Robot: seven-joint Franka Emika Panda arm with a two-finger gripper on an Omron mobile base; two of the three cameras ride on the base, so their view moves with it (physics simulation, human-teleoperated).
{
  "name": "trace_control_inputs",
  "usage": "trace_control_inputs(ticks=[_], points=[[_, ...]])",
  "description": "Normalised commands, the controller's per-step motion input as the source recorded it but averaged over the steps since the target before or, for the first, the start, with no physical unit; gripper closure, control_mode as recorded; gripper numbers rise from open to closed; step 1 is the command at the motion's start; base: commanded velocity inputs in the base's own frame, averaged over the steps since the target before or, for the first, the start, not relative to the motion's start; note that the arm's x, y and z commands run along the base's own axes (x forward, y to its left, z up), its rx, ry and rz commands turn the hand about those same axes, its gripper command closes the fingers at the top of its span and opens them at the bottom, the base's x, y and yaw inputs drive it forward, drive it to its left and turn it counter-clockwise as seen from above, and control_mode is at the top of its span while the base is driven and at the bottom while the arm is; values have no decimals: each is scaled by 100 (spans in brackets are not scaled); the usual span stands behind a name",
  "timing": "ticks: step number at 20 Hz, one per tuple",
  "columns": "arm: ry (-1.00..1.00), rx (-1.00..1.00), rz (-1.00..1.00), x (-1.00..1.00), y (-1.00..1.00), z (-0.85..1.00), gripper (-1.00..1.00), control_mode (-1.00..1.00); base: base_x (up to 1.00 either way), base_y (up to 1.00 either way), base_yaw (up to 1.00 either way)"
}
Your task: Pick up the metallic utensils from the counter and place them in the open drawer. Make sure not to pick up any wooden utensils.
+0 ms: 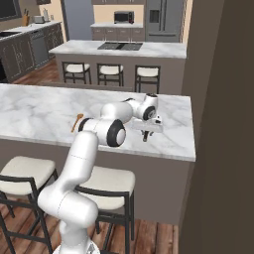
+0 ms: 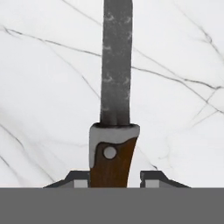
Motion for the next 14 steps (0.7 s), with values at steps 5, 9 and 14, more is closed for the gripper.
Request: trace_control_inputs(ticks=[5, 9, 14], points=[[4, 0, 0, -44, 46, -89, 100, -100, 0, 0, 0], [15, 0, 0, -46, 29, -84, 100, -100, 0, 0, 0], [14, 0, 0, -63, 18, -68, 100, -100, 0, 0, 0]])
